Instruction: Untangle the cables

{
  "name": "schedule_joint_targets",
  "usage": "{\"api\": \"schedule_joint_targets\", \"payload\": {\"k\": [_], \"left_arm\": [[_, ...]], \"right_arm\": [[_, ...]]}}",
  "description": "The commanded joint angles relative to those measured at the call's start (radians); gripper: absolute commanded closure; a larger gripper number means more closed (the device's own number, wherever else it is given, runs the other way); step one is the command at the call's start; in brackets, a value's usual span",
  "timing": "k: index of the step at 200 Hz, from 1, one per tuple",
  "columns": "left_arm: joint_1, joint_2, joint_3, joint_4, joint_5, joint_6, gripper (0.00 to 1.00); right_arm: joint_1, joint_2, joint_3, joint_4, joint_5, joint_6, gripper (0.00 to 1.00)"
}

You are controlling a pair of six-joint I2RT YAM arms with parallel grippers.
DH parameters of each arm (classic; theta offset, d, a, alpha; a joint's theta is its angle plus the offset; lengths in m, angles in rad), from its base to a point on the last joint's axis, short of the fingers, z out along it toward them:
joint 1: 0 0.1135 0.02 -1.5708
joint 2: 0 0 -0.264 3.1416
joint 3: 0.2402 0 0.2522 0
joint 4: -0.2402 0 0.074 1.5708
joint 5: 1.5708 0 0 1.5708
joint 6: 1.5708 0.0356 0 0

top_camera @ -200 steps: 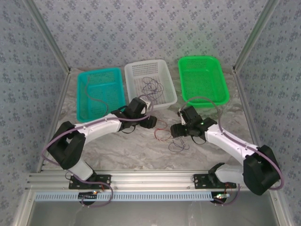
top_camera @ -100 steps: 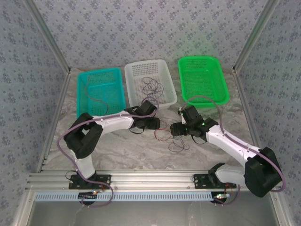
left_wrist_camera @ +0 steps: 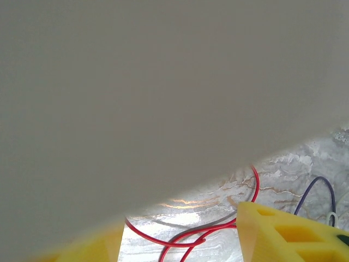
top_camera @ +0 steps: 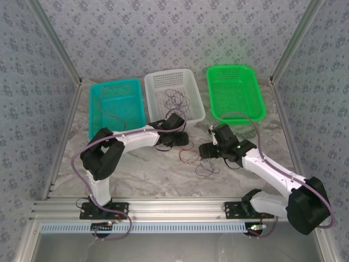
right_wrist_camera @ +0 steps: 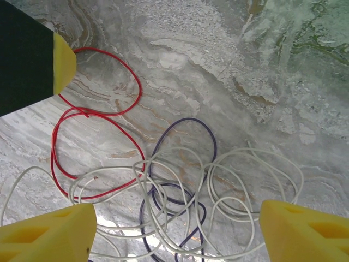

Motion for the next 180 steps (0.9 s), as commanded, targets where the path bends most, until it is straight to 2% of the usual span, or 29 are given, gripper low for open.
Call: {"api": "schedule_joint_targets", "payload": {"k": [1, 54, 89, 135, 180], "left_arm": [[-0.009, 0.043, -0.047, -0.090, 0.024, -0.047, 0.45], [-0.035, 0.047, -0.045, -0.156, 0.024, -0.043, 0.47], [-0.052, -0.021, -0.090, -0.155, -0.043, -0.063, 0.47], [-0.054, -0.047, 0.000, -0.206, -0.092, -0.019, 0.44], [-0.054, -0.061, 0.013, -0.211, -0.116, -0.013, 0.42]], "right_arm": [[-0.011, -0.029, -0.021, -0.009, 0.023, -0.005, 0.19], [-0.022, -0.052, -0.021, -0.045, 0.034, -0.011, 0.18], [-0.028, -0.055, -0.039, -0.018, 0.015, -0.006, 0.18], [-0.031, -0.045, -0.036, -0.004, 0.007, -0.007, 0.18], [-0.034, -0.043, -0.048, 0.010, 0.008, 0.002, 0.18]]}}
